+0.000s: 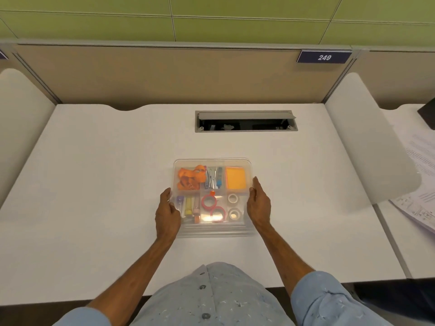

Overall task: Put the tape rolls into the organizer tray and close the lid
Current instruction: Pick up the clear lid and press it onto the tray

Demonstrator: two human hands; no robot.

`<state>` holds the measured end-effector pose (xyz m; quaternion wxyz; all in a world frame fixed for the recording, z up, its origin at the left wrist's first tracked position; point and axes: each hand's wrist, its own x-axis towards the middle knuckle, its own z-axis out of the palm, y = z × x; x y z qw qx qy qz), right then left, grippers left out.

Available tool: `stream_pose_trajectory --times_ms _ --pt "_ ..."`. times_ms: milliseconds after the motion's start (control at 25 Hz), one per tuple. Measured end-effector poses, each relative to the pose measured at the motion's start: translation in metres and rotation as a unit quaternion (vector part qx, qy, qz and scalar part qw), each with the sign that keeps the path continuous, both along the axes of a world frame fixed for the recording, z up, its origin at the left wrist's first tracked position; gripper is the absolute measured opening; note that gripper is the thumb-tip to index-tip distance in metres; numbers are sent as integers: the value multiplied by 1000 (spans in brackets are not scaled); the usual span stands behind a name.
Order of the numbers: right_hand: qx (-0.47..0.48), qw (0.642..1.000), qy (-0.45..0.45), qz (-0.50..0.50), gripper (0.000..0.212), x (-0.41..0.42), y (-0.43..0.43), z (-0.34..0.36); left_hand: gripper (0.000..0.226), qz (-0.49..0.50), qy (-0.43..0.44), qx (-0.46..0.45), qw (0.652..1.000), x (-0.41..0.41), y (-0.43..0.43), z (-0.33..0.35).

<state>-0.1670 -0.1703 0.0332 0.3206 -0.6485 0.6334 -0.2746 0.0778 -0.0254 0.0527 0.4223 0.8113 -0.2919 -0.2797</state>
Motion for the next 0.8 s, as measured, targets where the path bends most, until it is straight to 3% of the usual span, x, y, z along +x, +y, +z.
stream_pose_trajectory --times_ms 400,560,680,800 --pt "6 999 4 -35 42 3 -11 -8 59 8 16 -2 1000 -7 1 -11" --pt "-16 999 -39 -15 39 2 -4 -6 58 -18 -11 -14 1000 -1 6 -30" --pt "-5 998 -56 -5 38 2 0 -5 70 -27 -43 -19 999 -7 10 -39" --pt "-5 999 -38 -1 48 2 -3 0 77 -17 -73 -31 997 -14 12 -44"
